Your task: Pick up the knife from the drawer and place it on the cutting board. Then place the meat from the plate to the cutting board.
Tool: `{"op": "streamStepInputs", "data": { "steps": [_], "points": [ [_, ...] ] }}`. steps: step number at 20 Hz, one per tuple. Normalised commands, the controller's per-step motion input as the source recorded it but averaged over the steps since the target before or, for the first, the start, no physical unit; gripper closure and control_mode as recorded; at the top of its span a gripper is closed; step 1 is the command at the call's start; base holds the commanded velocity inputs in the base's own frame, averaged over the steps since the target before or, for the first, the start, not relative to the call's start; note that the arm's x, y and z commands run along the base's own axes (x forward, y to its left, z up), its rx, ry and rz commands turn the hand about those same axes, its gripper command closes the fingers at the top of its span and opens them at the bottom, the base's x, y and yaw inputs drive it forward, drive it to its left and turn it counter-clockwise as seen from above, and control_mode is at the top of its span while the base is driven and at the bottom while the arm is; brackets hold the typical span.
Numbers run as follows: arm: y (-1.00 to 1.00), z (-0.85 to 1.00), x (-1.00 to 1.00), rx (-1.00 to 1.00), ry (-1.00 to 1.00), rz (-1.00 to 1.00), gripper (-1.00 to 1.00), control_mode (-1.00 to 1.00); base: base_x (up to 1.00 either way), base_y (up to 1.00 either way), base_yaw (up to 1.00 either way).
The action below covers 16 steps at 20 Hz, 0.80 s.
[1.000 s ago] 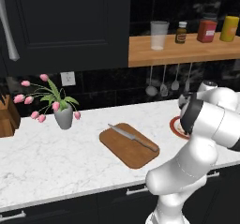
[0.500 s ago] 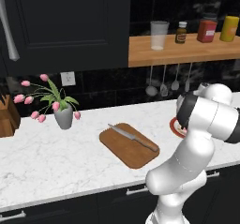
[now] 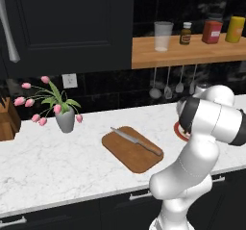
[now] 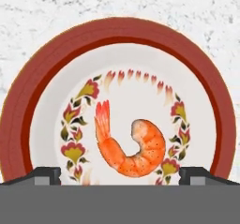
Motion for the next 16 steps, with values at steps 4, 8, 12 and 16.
{"op": "streamStepInputs", "data": {
  "steps": [4, 8, 12, 16],
  "points": [
    [0.01, -0.16, 0.0, -0.06, 0.02, 0.0, -1.0, -1.0, 0.0, 0.0, 0.0],
    [-0.03, -0.21, 0.0, -0.03, 0.1, 0.0, -1.0, -1.0, 0.0, 0.0, 0.0],
    [-0.13, -0.08, 0.0, 0.0, 0.02, 0.03, -1.0, -1.0, 0.0, 0.0, 0.0],
    [-0.19, -0.09, 0.0, 0.0, 0.0, 0.06, -1.0, -1.0, 0.0, 0.0, 0.0]
  ]
}}
